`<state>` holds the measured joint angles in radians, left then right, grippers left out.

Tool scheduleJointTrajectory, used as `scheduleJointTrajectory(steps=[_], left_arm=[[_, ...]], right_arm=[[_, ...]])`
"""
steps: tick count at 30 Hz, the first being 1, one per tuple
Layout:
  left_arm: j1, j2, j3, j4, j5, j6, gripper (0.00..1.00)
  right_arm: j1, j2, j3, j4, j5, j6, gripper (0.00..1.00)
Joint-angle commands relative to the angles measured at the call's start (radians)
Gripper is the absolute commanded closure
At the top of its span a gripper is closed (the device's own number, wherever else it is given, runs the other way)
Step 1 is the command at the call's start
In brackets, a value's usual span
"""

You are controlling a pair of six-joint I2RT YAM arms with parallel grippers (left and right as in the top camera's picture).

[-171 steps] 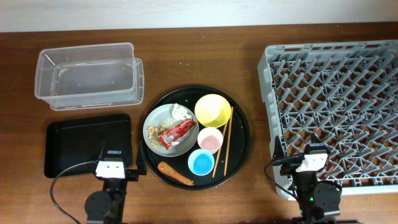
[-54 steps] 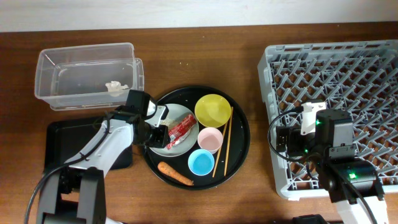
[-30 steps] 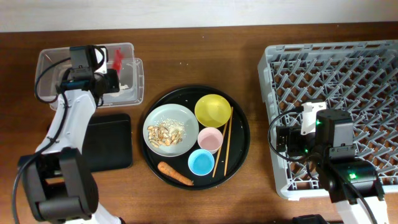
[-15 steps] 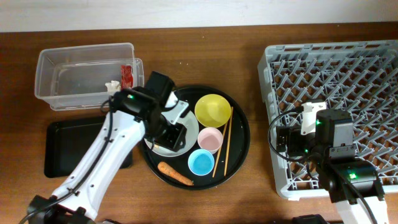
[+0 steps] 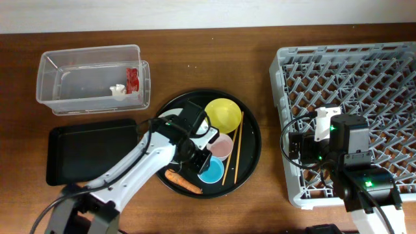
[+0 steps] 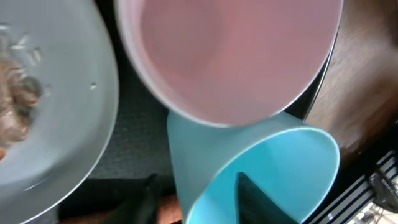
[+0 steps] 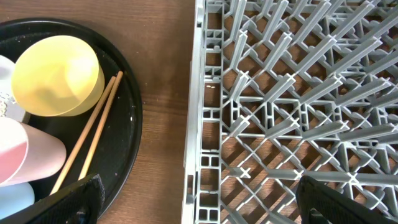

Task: Sort waste into correct bins and load items into the dishwasher rack
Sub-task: 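Grasp the blue cup with the left gripper and hand it to the right gripper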

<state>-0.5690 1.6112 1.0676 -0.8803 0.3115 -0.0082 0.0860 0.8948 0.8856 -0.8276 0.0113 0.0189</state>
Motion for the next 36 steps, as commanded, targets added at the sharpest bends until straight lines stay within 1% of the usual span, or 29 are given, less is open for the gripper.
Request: scheduleJointTrajectory(steps=[1,2,4,7,9,11,13,14,15,17,18,19,20,21,22,23,25,26,28,30,32,33,34,36], left_arm=[[-0.007,0.013,-0.009,0.005,0.014,-0.003,0.81],[-0.007,0.013,-0.009,0.005,0.014,-0.003,0.86],[-0.007,0.013,-0.009,-0.006,0.014,-0.003,0.89],[-0.006,0.013,-0.008,-0.026,0.015,-0.003,1.00],[-0.006,0.012,0.003,-0.062,0.014,-0.003,1.00],[-0.004,0.006,0.052,-0.119,0.014,-0.002,1.00],[0.010,-0.028,0.157,-0.207,0.007,0.006,1.00],[0.032,-0.062,0.240,-0.257,0.006,0.010,1.00],[0.059,-0.090,0.290,-0.270,0.007,0.010,1.00],[0.146,-0.125,0.372,-0.212,0.016,0.008,1.00],[0.207,-0.124,0.382,-0.100,0.145,0.008,1.00],[0.235,-0.118,0.382,-0.025,0.255,0.006,1.00],[0.270,-0.099,0.382,0.074,0.407,-0.031,1.00],[0.283,-0.078,0.382,0.127,0.493,-0.048,1.00],[0.284,-0.053,0.382,0.169,0.573,-0.048,1.00],[0.284,-0.018,0.382,0.203,0.694,-0.048,1.00],[0.284,0.053,0.382,0.286,0.945,-0.048,1.00],[0.284,0.081,0.382,0.306,0.990,-0.048,1.00],[0.284,0.115,0.382,0.313,1.020,-0.048,1.00],[0.284,0.122,0.382,0.359,1.118,-0.048,1.00],[0.284,0.122,0.382,0.380,1.140,-0.052,1.00],[0.284,0.122,0.382,0.380,1.140,-0.053,1.00],[0.284,0.122,0.382,0.379,1.140,-0.052,1.00],[0.284,0.122,0.382,0.379,1.140,-0.052,1.00]], right_arm=[[0.005,-0.005,0.015,0.000,0.012,0.004,0.02],[0.005,-0.005,0.015,0.000,0.012,0.004,0.02],[0.005,-0.005,0.015,0.000,0.012,0.004,0.02],[0.005,-0.005,0.015,0.000,0.012,0.004,0.02],[0.005,-0.005,0.015,0.000,0.012,0.004,0.02],[0.005,-0.005,0.015,0.000,0.012,0.004,0.02],[0.005,-0.005,0.015,0.001,0.013,0.004,0.02],[0.005,-0.005,0.015,0.001,0.040,0.014,0.02],[0.004,-0.005,0.015,0.015,0.082,0.067,0.02],[0.004,-0.002,0.015,0.089,0.066,0.112,0.02],[0.004,0.009,0.015,0.149,-0.013,0.113,0.01],[0.004,0.026,0.015,0.202,-0.129,0.089,0.02],[0.004,0.066,0.015,0.282,-0.335,0.083,0.02],[0.004,0.090,0.015,0.326,-0.432,0.082,0.02],[0.004,0.123,0.015,0.395,-0.570,0.083,0.02],[0.004,0.170,0.015,0.495,-0.751,0.083,0.02],[0.004,0.245,0.015,0.667,-1.027,0.083,0.02],[0.004,0.270,0.015,0.722,-1.096,0.083,0.02],[0.004,0.289,0.015,0.754,-1.111,0.082,0.02],[0.004,0.290,0.015,0.791,-1.112,0.083,0.02],[0.005,0.290,0.015,0.803,-1.139,0.083,0.02],[0.004,0.290,0.015,0.803,-1.145,0.083,0.13],[0.004,0.290,0.015,0.808,-1.145,0.083,0.16],[0.004,0.290,0.015,0.830,-1.146,0.083,0.17]])
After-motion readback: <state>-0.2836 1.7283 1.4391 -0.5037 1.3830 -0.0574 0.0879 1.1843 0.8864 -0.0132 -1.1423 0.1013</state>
